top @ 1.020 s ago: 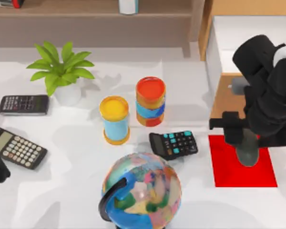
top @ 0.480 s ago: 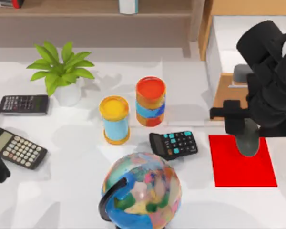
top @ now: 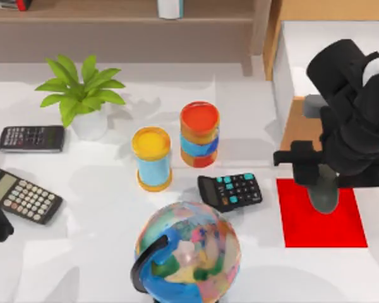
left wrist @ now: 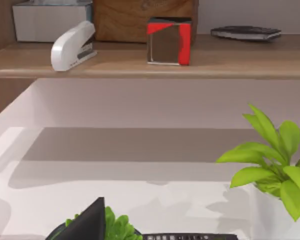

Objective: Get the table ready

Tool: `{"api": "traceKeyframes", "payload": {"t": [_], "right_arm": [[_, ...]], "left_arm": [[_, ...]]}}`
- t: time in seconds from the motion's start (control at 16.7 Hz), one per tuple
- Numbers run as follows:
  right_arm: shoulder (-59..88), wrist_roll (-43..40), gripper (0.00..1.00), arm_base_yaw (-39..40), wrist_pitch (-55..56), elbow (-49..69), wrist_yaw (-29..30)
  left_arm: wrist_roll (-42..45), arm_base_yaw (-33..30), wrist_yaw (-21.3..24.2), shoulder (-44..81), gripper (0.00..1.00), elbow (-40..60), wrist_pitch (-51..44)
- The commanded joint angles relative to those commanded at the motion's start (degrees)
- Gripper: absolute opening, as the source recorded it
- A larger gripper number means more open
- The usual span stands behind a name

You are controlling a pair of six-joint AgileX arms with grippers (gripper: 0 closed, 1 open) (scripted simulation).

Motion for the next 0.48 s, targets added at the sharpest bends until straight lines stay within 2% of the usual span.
{"api": "traceKeyframes", "payload": {"t": [0.48], "right_arm": [[5.1,-0.3,0.00,-1.6,3.5,-2.8,-0.4]], "left_arm": [[0.0,0.0,0.0,0.0,1.00,0.0,0.0]]}}
